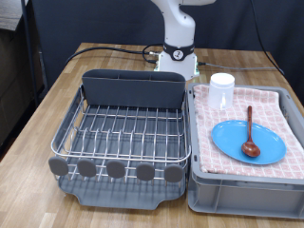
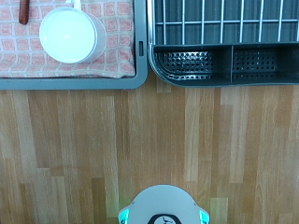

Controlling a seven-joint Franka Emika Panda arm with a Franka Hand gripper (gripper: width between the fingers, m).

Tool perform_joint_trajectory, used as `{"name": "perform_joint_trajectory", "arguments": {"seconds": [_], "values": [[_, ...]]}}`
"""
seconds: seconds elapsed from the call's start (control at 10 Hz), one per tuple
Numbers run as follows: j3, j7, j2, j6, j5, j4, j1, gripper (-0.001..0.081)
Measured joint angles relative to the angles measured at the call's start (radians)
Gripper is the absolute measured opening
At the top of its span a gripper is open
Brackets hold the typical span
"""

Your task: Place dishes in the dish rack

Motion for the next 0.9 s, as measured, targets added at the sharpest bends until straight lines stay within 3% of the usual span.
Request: {"name": "perform_joint_trajectory", "arguments": {"seconds": [0.4, 0.7, 0.9], "values": [[0.037, 0.019, 0.0, -0.001, 0.054, -0.038, 0.018, 0.0802], [0.149, 0.16, 0.025, 0.095, 0.081, -0.048, 0.031, 0.0802], [0.211, 0.238, 0.075, 0.137, 0.099, -0.023, 0.034, 0.0802]]}}
